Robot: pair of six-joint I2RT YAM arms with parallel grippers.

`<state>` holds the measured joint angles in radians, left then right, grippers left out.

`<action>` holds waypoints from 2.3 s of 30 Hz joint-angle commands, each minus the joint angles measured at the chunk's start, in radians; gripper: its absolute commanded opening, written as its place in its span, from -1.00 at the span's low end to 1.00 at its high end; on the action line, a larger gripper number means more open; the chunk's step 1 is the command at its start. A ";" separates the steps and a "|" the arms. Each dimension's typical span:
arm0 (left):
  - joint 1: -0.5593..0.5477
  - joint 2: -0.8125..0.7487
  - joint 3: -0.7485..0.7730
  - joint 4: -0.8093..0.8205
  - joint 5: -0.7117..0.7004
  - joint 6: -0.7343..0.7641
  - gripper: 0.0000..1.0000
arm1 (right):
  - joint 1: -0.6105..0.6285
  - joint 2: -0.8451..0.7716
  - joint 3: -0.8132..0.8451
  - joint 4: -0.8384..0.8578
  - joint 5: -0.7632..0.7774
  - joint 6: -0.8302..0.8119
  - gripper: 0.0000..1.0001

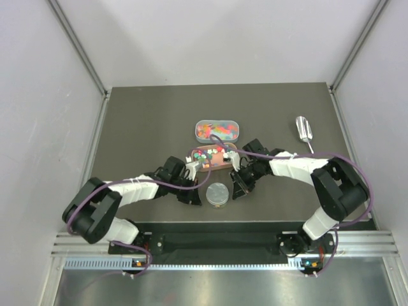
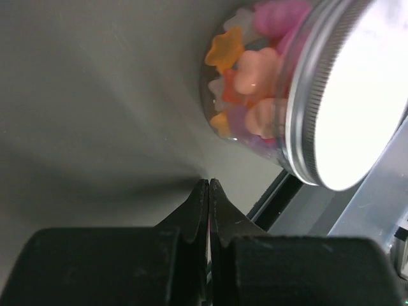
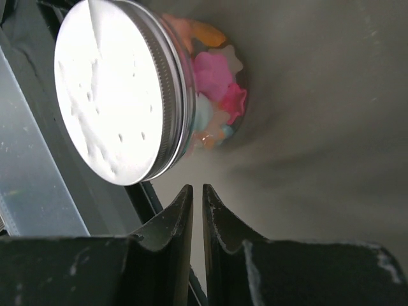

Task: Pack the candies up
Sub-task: Screw the bottle lid onto the packing bottle.

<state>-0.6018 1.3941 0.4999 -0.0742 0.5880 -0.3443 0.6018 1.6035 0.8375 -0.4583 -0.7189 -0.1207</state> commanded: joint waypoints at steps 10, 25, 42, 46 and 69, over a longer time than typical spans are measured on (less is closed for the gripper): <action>0.004 0.083 0.068 0.065 0.064 0.004 -1.00 | 0.021 0.056 0.048 0.086 -0.002 0.067 -0.78; -0.001 0.244 0.230 0.080 0.127 -0.001 -1.00 | 0.006 0.039 0.051 0.070 0.012 0.050 -0.79; 0.019 0.188 0.295 -0.128 0.073 0.088 -1.00 | -0.074 0.027 0.117 -0.074 0.160 -0.066 -0.81; 0.037 0.120 0.315 -0.252 0.038 0.145 -1.00 | -0.082 -0.007 0.153 -0.154 0.242 -0.109 -0.81; 0.260 0.063 0.465 -0.216 -0.162 0.192 -1.00 | 0.142 -0.031 0.400 -0.259 0.205 -0.430 -0.86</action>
<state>-0.3584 1.4803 0.9360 -0.3264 0.4541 -0.1761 0.7246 1.5410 1.1839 -0.7048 -0.4900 -0.4931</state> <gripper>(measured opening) 0.011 0.073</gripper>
